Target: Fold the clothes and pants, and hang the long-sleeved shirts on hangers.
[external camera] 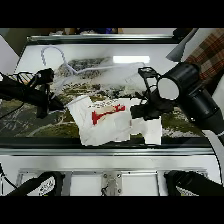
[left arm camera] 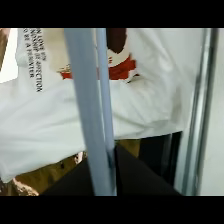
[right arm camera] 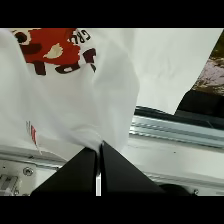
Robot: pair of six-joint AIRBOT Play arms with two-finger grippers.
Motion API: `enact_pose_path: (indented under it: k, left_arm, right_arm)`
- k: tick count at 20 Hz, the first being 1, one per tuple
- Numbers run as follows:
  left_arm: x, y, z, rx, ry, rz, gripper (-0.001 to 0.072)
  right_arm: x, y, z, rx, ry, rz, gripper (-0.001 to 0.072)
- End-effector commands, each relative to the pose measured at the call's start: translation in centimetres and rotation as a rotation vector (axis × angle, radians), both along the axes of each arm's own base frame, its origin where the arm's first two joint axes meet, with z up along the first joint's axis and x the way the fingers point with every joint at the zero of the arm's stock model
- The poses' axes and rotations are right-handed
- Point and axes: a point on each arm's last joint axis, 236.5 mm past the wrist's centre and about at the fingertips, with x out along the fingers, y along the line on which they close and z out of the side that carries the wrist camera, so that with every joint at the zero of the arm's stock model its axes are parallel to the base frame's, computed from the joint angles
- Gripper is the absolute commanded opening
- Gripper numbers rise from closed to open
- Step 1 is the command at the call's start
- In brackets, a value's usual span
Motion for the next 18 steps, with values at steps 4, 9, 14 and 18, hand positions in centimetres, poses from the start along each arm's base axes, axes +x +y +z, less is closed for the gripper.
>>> enact_pose_path:
  k: [4, 9, 14, 18]
  left_arm:
    - [0.7, -0.1, 0.5, -0.010, -0.019, 0.018, 0.0015]
    - [0.2, -0.1, 0.4, -0.007, -0.021, -0.021, 0.0014]
    - [0.1, -0.2, 0.4, -0.006, -0.023, -0.035, 0.0014]
    - [-1.3, -0.4, -1.0, -0.015, 0.016, -0.091, 0.0014]
  right_arm:
    - [-0.5, 0.0, 0.5, 0.018, 0.000, 0.020, 0.0020]
    - [-0.1, -2.2, 2.1, 0.041, -0.034, -0.047, 0.0021]
    - [0.2, -4.8, 3.0, 0.040, -0.045, -0.095, 0.0021]
    - [0.7, -5.8, 3.1, 0.039, -0.049, -0.120, 0.0021]
